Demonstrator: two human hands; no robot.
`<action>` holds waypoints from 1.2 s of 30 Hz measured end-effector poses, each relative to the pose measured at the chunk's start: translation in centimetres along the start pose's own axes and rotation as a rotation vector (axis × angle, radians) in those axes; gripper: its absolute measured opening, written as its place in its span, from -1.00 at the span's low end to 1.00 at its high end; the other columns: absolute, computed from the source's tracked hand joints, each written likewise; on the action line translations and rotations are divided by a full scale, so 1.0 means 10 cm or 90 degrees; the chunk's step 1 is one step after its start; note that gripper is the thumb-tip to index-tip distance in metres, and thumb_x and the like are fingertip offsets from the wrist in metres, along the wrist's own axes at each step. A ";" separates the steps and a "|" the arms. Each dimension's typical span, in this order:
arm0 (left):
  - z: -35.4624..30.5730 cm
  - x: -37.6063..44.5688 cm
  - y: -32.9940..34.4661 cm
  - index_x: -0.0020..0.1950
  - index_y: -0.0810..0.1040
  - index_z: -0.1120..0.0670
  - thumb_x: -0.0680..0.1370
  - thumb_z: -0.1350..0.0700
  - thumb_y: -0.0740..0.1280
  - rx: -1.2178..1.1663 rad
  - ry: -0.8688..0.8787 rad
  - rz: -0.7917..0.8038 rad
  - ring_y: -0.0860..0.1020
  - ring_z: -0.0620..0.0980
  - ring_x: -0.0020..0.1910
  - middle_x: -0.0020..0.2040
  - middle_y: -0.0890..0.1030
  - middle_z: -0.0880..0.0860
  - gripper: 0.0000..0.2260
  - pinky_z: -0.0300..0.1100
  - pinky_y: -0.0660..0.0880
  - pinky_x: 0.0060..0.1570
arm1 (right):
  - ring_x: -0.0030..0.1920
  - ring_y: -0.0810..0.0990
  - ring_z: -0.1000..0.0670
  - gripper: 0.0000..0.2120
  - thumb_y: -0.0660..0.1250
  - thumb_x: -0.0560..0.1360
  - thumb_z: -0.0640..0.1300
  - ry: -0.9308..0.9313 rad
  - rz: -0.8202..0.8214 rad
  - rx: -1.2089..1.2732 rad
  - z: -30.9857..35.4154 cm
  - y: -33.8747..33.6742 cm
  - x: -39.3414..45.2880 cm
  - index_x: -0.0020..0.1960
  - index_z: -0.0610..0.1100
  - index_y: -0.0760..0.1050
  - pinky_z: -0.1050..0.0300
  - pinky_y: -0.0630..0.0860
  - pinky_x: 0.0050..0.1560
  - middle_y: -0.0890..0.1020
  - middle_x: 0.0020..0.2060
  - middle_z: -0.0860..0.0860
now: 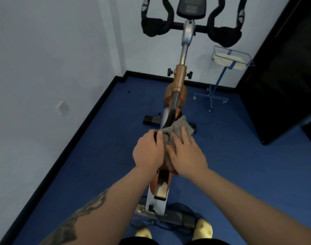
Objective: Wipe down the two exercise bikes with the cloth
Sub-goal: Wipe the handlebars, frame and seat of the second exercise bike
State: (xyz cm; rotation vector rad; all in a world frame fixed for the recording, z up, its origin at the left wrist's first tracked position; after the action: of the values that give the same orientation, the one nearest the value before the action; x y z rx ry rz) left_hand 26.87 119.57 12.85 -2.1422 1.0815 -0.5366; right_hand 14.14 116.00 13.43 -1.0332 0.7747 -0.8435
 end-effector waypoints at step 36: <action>0.01 0.28 0.10 0.08 0.42 0.04 0.64 -0.21 -0.05 0.081 -0.051 0.090 0.52 0.08 0.02 0.04 0.55 0.04 -0.60 0.11 0.48 0.02 | 0.23 0.48 -0.15 -0.50 -0.07 0.64 0.17 0.236 -0.034 0.263 -0.28 0.00 0.14 0.51 0.00 0.17 -0.05 0.44 0.16 0.45 0.33 -0.11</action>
State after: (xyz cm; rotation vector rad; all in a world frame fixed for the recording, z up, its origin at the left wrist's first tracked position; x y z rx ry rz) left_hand 28.02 116.87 12.24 -1.9443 1.1144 -0.4379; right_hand 12.43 113.64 12.29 -0.5372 0.8388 -1.2024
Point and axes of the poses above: each hand's wrist, its own x-axis towards the middle knuckle, its own y-axis out of the palm, z = x × y, the point moved 6 cm from there along x, towards the middle knuckle
